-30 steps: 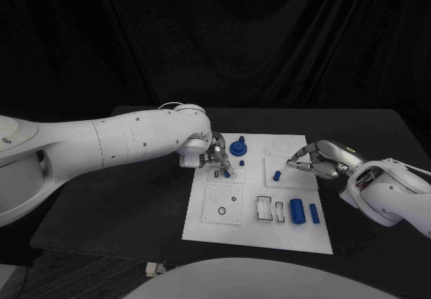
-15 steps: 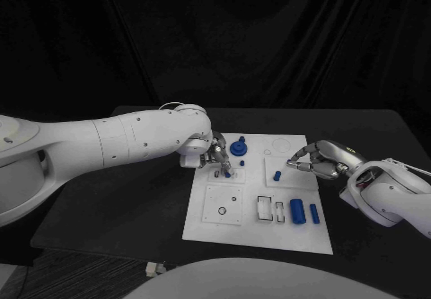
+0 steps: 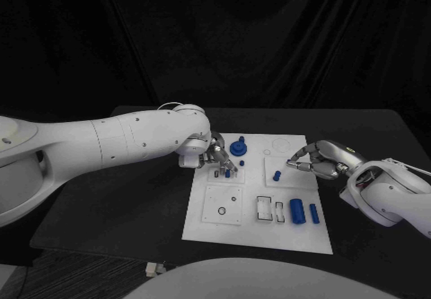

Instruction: Assemble the parts on the task board

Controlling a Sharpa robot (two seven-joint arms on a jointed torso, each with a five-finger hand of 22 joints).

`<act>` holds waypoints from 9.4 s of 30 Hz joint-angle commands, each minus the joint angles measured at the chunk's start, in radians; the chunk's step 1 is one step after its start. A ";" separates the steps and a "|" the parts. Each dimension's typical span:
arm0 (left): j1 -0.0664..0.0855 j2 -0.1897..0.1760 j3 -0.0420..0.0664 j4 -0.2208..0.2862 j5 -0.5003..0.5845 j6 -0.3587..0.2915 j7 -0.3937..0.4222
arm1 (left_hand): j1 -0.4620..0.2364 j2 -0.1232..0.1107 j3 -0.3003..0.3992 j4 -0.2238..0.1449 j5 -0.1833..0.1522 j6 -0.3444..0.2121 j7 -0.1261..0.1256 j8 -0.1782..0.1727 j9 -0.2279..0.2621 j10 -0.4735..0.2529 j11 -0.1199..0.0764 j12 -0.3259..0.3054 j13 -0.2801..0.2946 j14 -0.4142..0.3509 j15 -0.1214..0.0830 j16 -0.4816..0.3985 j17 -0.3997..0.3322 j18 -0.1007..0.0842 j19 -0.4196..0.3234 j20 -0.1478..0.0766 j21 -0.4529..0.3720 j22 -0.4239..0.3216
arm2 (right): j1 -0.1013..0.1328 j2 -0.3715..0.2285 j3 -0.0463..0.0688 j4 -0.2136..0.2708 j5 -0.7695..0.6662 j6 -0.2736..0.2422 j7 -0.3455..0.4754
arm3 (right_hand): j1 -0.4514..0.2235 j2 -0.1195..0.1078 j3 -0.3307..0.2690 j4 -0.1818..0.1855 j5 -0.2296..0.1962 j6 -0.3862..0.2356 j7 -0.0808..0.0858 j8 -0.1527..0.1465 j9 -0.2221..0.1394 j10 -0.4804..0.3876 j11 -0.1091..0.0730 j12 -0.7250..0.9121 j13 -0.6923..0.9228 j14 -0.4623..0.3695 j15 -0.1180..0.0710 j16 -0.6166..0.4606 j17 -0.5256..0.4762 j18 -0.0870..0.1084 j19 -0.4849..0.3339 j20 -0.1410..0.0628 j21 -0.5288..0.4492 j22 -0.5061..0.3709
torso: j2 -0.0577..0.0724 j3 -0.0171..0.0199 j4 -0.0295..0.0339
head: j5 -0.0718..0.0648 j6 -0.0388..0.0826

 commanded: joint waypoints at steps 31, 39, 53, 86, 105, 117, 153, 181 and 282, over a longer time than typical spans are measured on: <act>0.213 -0.220 0.002 0.204 0.142 -0.010 0.040 | 0.171 0.081 -0.193 0.075 0.004 0.016 -0.012 0.030 0.049 0.104 -0.008 0.004 0.263 0.104 -0.007 0.041 0.264 -0.025 0.060 -0.008 0.234 0.205 | -0.002 -0.024 0.001 0.013 -0.001 -0.028 0.006 | -0.032 0.009 -0.028 0.003 -0.023 0.005 0.002 -0.003 -0.002 0.048 -0.002 -0.005 0.029 0.033 -0.007 -0.003 0.001 0.008 -0.002 0.000 -0.006 0.149 | 0.000 0.0000 0.0003 | -0.016 0.000; 0.218 -0.165 0.001 0.076 0.091 0.089 0.032 | 0.223 0.104 -0.191 0.064 0.096 0.034 0.003 -0.063 -0.060 0.104 0.004 0.004 0.263 0.104 0.007 0.041 0.264 -0.031 0.064 0.004 0.281 0.213 | -0.002 -0.031 0.001 0.027 -0.001 -0.044 0.021 | -0.044 0.010 -0.035 0.003 -0.028 0.006 0.001 -0.003 -0.002 0.054 -0.003 0.002 0.039 0.037 -0.007 0.007 0.014 0.005 0.004 -0.001 0.011 0.154 | -0.002 0.0004 0.0002 | -0.019 0.000; 0.109 -0.023 0.001 -0.169 0.030 0.098 0.032 | 0.219 0.101 -0.174 0.072 0.118 0.103 0.007 -0.156 -0.197 0.104 0.009 0.004 0.263 0.104 0.011 0.041 0.264 -0.030 0.059 0.009 0.289 0.212 | -0.002 -0.047 0.001 0.068 -0.001 -0.096 0.062 | -0.069 0.024 -0.059 0.002 -0.021 0.022 -0.002 0.004 0.001 0.100 -0.006 0.063 0.123 0.099 -0.011 0.187 0.252 -0.029 0.071 -0.005 0.195 0.199 | 0.005 -0.0012 -0.0001 | -0.018 0.000; 0.036 0.083 0.001 -0.298 -0.009 0.058 0.062 | 0.198 0.081 -0.201 0.077 0.002 0.127 0.007 -0.166 -0.216 0.104 0.010 0.004 0.263 0.104 0.011 0.041 0.264 -0.025 0.048 0.010 0.266 0.206 | -0.002 -0.052 0.001 0.081 -0.001 -0.100 0.059 | -0.073 0.028 -0.062 0.001 -0.019 0.023 -0.002 0.003 0.000 0.101 -0.005 0.065 0.127 0.100 -0.010 0.192 0.259 -0.030 0.073 -0.006 0.201 0.200 | 0.002 0.0001 0.0008 | -0.016 0.000; 0.032 0.078 0.001 -0.299 -0.060 0.067 0.030 | 0.195 0.082 -0.209 0.049 0.004 0.120 -0.011 -0.072 -0.053 0.104 -0.005 0.004 0.263 0.104 -0.001 0.041 0.264 -0.023 0.044 0.000 0.253 0.202 | -0.002 -0.045 0.001 0.073 -0.001 -0.093 0.057 | -0.072 0.028 -0.062 0.000 -0.016 0.023 -0.001 0.003 0.000 0.100 -0.005 0.064 0.124 0.099 -0.010 0.190 0.255 -0.029 0.072 -0.005 0.199 0.200 | 0.001 -0.0002 0.0000 | -0.012 0.000; 0.027 0.085 0.001 -0.303 -0.061 0.066 0.037 | 0.198 0.085 -0.206 0.041 0.022 0.095 -0.010 -0.066 -0.017 0.104 -0.005 0.004 0.263 0.104 -0.001 0.041 0.264 -0.021 0.041 0.000 0.245 0.200 | -0.002 -0.042 0.001 0.068 -0.001 -0.088 0.053 | -0.071 0.028 -0.062 0.000 -0.015 0.022 -0.001 0.003 0.000 0.099 -0.004 0.061 0.120 0.099 -0.010 0.188 0.253 -0.029 0.071 -0.005 0.197 0.199 | 0.002 -0.0003 0.0003 | -0.014 0.000; 0.007 0.103 0.001 -0.321 -0.061 0.048 0.090 | 0.231 0.089 -0.173 0.007 0.165 0.074 -0.010 -0.083 0.021 0.104 -0.004 0.004 0.263 0.104 0.001 0.041 0.264 -0.016 0.030 0.002 0.217 0.194 | -0.002 -0.039 0.001 0.063 -0.001 -0.081 0.050 | -0.069 0.028 -0.062 0.000 -0.012 0.022 -0.001 0.002 0.000 0.096 -0.004 0.058 0.116 0.097 -0.009 0.185 0.248 -0.028 0.069 -0.005 0.192 0.197 | 0.002 -0.0001 0.0002 | -0.012 0.000; 0.007 0.091 0.001 -0.308 -0.060 0.045 0.065 | 0.308 0.052 0.048 -0.128 0.301 0.091 -0.028 -0.100 0.047 0.104 -0.020 0.004 0.263 0.104 -0.014 0.041 0.264 -0.016 0.032 -0.012 0.213 0.194 | -0.002 -0.034 0.001 0.055 -0.001 -0.079 0.052 | -0.065 0.029 -0.062 0.000 -0.010 0.021 0.000 0.001 -0.001 0.087 -0.002 0.045 0.096 0.089 -0.008 0.161 0.214 -0.020 0.055 -0.004 0.156 0.187 | 0.001 -0.0002 0.0003 | -0.008 0.000; -0.009 -0.141 0.000 0.162 -0.084 -0.149 0.017 | 0.197 -0.009 0.368 -0.248 0.309 0.064 -0.001 -0.036 0.152 0.104 -0.003 0.004 0.263 0.104 -0.002 0.041 0.264 -0.007 0.020 -0.003 0.158 0.181 | -0.002 -0.039 0.000 0.069 -0.001 -0.088 0.049 | -0.062 0.030 -0.067 0.001 -0.012 0.022 0.001 0.000 -0.001 0.067 -0.001 0.018 0.059 0.072 -0.006 0.120 0.162 -0.010 0.033 -0.001 0.105 0.173 | 0.002 -0.0002 0.0001 | -0.003 0.000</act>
